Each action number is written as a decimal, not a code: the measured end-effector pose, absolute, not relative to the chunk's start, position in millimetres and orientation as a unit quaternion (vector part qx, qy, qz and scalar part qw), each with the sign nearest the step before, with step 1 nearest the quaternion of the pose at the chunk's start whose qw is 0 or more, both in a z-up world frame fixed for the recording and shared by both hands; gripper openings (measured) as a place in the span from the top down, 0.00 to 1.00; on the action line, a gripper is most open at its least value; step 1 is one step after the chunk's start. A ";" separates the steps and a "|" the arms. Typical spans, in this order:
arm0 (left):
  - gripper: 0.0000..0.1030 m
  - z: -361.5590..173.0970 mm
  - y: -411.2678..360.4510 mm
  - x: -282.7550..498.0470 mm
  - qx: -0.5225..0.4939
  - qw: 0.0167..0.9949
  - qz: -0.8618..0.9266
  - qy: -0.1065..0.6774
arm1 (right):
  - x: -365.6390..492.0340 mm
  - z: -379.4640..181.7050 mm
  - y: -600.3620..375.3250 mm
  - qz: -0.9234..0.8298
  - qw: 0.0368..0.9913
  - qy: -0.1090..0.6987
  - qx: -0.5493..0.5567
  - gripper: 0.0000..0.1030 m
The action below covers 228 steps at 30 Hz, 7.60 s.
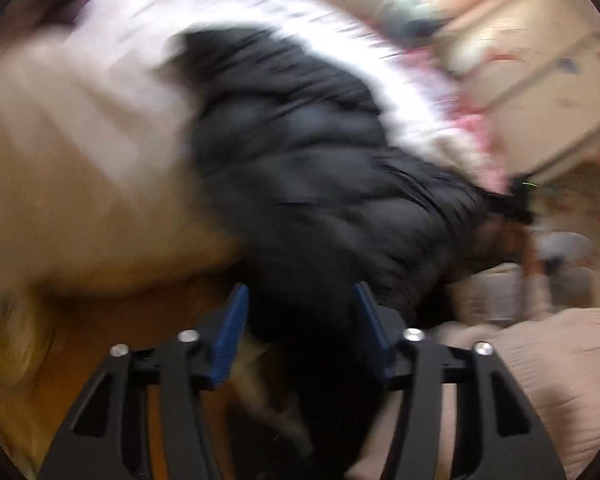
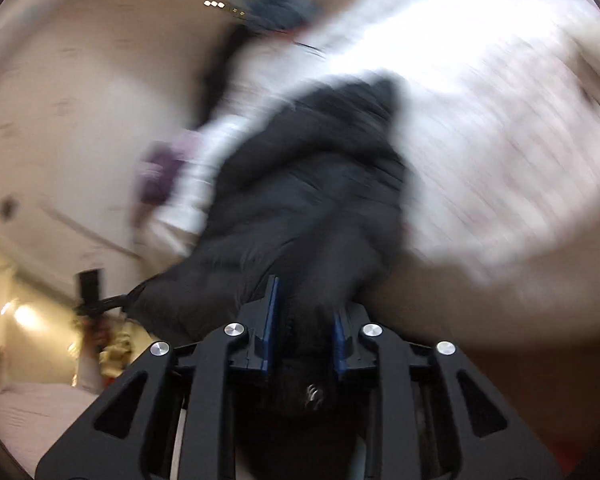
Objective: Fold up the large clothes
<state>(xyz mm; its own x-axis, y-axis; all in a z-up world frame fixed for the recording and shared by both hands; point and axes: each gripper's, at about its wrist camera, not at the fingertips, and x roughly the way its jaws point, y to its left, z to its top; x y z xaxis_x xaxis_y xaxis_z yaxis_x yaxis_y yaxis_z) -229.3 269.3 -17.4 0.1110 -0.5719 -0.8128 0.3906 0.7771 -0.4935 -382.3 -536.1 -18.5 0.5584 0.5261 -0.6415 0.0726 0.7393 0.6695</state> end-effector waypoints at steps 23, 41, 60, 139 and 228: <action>0.20 -33.5 84.6 45.3 -0.200 0.799 -0.316 0.470 | -45.6 -47.3 -467.3 0.075 0.881 0.418 0.210 0.92; 0.16 -103.9 50.2 93.8 -0.170 0.789 -0.297 0.509 | -56.7 -109.3 -520.7 0.008 0.852 0.461 0.248 0.72; 0.07 -166.6 252.6 -152.6 -0.387 0.610 -0.412 0.555 | -371.7 -131.1 -549.9 0.256 0.690 0.466 0.491 0.17; 0.86 6.3 228.7 -200.4 -0.455 0.702 -0.475 0.274 | -372.7 -3.2 -455.9 0.456 0.720 0.124 0.508 0.85; 0.11 -129.4 15.0 208.3 -0.243 0.807 -0.263 0.470 | 130.9 -151.6 -463.7 0.011 0.843 0.485 0.232 0.16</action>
